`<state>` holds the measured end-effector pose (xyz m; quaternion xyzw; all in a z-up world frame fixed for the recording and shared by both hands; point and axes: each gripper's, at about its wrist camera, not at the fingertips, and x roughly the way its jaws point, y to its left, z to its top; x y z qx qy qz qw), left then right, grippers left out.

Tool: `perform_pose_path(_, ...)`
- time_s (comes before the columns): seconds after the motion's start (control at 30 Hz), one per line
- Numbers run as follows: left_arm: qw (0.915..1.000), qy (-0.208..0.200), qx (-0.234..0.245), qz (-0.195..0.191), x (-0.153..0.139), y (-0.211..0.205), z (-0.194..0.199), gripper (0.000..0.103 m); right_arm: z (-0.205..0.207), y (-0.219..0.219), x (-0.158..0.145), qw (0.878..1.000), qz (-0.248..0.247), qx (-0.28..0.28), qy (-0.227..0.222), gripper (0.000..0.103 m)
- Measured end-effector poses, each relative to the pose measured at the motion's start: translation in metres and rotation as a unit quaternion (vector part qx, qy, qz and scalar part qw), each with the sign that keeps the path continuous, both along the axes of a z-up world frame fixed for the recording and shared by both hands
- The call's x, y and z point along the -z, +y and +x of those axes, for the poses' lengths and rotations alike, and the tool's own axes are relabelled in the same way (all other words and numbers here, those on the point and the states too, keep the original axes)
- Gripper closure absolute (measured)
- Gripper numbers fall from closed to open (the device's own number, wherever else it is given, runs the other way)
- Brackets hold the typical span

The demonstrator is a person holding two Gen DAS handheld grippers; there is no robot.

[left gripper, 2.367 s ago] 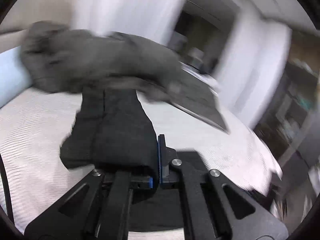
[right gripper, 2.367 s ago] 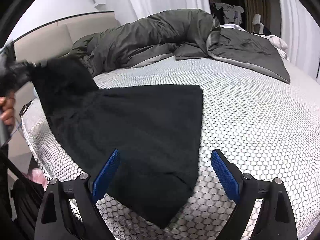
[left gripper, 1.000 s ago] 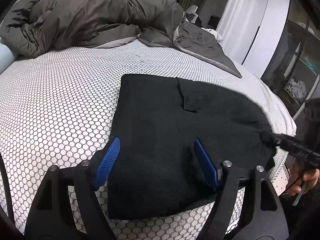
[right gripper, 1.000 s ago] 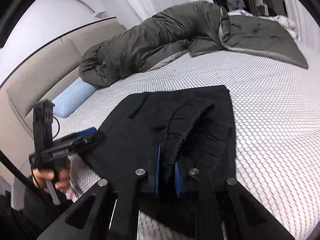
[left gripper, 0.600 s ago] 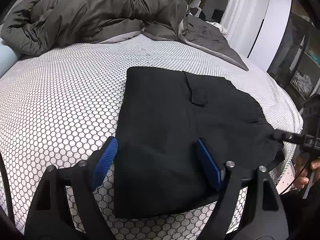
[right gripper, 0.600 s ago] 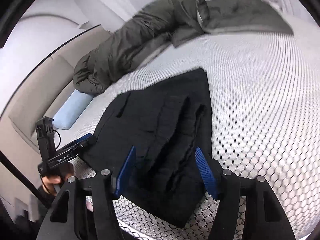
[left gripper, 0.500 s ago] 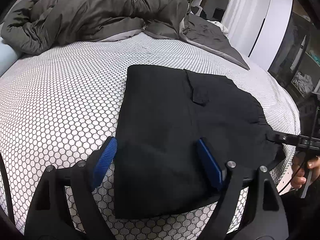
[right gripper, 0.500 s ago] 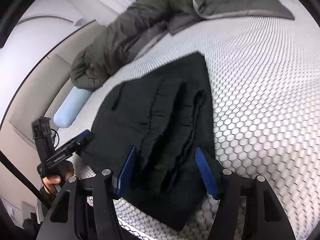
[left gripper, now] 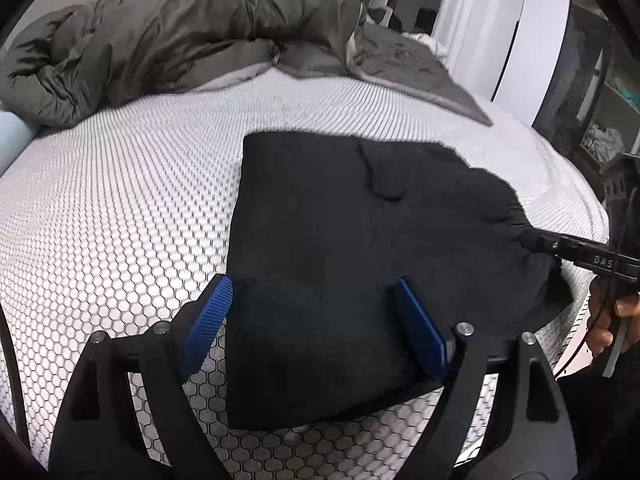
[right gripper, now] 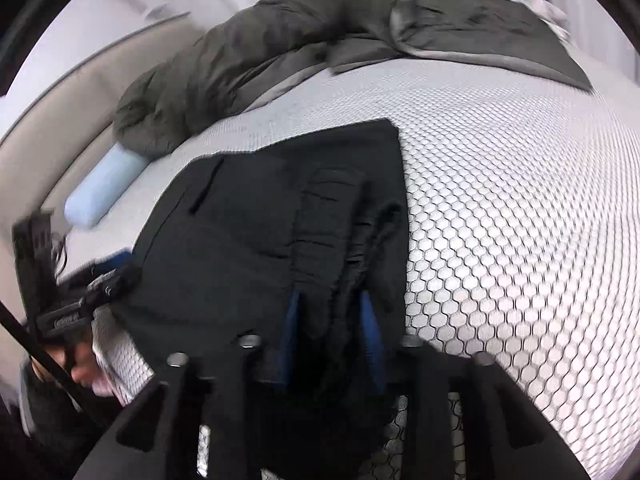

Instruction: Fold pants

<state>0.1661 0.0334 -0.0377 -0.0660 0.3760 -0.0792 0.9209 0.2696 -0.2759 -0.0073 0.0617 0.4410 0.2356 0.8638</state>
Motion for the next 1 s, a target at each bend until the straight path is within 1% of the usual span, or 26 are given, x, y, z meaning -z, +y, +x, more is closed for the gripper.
perform_pose_path(0.1, 0.9987, -0.043, 0.028, 0.0, -0.013, -0.009, -0.014, 0.021, -0.028, 0.003, -0.03, 0.996, -0.008, 0.01, -0.09, 0.065)
perform_pose_path(0.17, 0.9964, -0.054, 0.065, 0.009, -0.014, -0.026, -0.017, 0.021, -0.037, 0.012, -0.039, 0.994, 0.007, 0.0, -0.113, 0.065)
perform_pose_path(0.2, 0.9947, -0.051, 0.088, 0.011, -0.011, -0.035, -0.016, 0.021, -0.038, 0.023, -0.039, 0.994, 0.016, -0.017, -0.109, 0.065)
perform_pose_path(0.23, 0.9938, -0.047, 0.101, 0.011, -0.008, -0.04, -0.014, 0.022, -0.037, 0.036, -0.036, 0.994, 0.017, -0.033, -0.1, 0.065)
perform_pose_path(0.27, 0.992, -0.037, 0.12, 0.012, -0.003, -0.049, -0.01, 0.031, -0.035, 0.046, -0.031, 0.995, 0.016, -0.043, -0.091, 0.065)
perform_pose_path(0.3, 0.9912, -0.035, 0.127, 0.014, 0.0, -0.053, -0.009, 0.036, -0.031, 0.062, -0.021, 0.996, 0.013, -0.062, -0.067, 0.072)
perform_pose_path(0.33, 0.9903, -0.035, 0.132, 0.026, 0.003, -0.059, -0.008, 0.047, -0.027, 0.075, -0.011, 0.996, 0.013, -0.078, -0.042, 0.081)
perform_pose_path(0.37, 0.9884, -0.038, 0.141, 0.043, 0.005, -0.063, -0.008, 0.058, -0.026, 0.083, -0.006, 0.996, 0.012, -0.086, -0.032, 0.083)
perform_pose_path(0.4, 0.9873, -0.037, 0.146, 0.05, 0.008, -0.063, -0.007, 0.062, -0.023, 0.095, 0.002, 0.995, -0.002, -0.1, -0.021, 0.083)
perform_pose_path(0.43, 0.9876, -0.031, 0.146, 0.05, 0.01, -0.06, -0.006, 0.072, -0.023, 0.1, 0.006, 0.994, -0.014, -0.104, -0.019, 0.083)
perform_pose_path(0.47, 0.9886, -0.023, 0.143, 0.04, 0.013, -0.053, -0.005, 0.079, -0.019, 0.104, 0.012, 0.994, -0.03, -0.107, -0.018, 0.084)
perform_pose_path(0.5, 0.9892, -0.017, 0.143, 0.029, 0.015, -0.045, -0.006, 0.081, -0.017, 0.103, 0.014, 0.993, -0.04, -0.105, -0.017, 0.091)
perform_pose_path(0.53, 0.9893, -0.014, 0.143, 0.021, 0.016, -0.038, -0.009, 0.085, -0.016, 0.099, 0.015, 0.993, -0.054, -0.099, -0.019, 0.093)
perform_pose_path(0.57, 0.99, -0.014, 0.139, 0.02, 0.017, -0.032, -0.012, 0.085, -0.018, 0.092, 0.014, 0.992, -0.084, -0.084, -0.03, 0.093)
perform_pose_path(0.6, 0.9911, -0.015, 0.13, 0.022, 0.018, -0.026, -0.015, 0.085, -0.02, 0.084, 0.012, 0.99, -0.118, -0.065, -0.05, 0.095)
perform_pose_path(0.63, 0.9925, -0.016, 0.119, 0.025, 0.019, -0.017, -0.019, 0.085, -0.021, 0.073, 0.011, 0.99, -0.111, -0.067, -0.055, 0.095)
perform_pose_path(0.67, 0.9937, -0.012, 0.111, 0.012, 0.019, -0.009, -0.021, 0.085, -0.021, 0.064, 0.01, 0.992, -0.093, -0.07, -0.048, 0.095)
perform_pose_path(0.7, 0.995, -0.012, 0.099, 0.002, 0.018, -0.001, -0.023, 0.085, -0.02, 0.064, 0.01, 0.993, -0.088, -0.07, -0.048, 0.095)
perform_pose_path(0.77, 0.9962, -0.016, 0.085, -0.012, 0.01, 0.009, -0.023, 0.085, -0.026, 0.06, 0.006, 0.991, -0.094, -0.077, -0.063, 0.094)
perform_pose_path(0.8, 0.9965, -0.022, 0.079, -0.018, 0.005, 0.012, -0.02, 0.084, -0.029, 0.06, 0.002, 0.99, -0.092, -0.078, -0.072, 0.091)
perform_pose_path(0.83, 0.9961, -0.034, 0.078, -0.021, -0.002, 0.012, -0.018, 0.084, -0.031, 0.055, -0.003, 0.991, -0.079, -0.079, -0.074, 0.088)
perform_pose_path(0.9, 0.9953, -0.04, 0.087, -0.013, -0.013, 0.005, -0.005, 0.084, -0.031, 0.063, -0.011, 0.992, -0.044, -0.096, -0.069, 0.088)
perform_pose_path(0.93, 0.9948, -0.038, 0.094, -0.011, -0.016, -0.001, 0.006, 0.084, -0.027, 0.072, -0.014, 0.991, -0.044, -0.105, -0.069, 0.088)
perform_pose_path(1.0, 0.9923, -0.017, 0.122, -0.011, -0.016, -0.017, 0.029, 0.083, -0.016, 0.098, -0.015, 0.988, -0.071, -0.119, -0.074, 0.088)
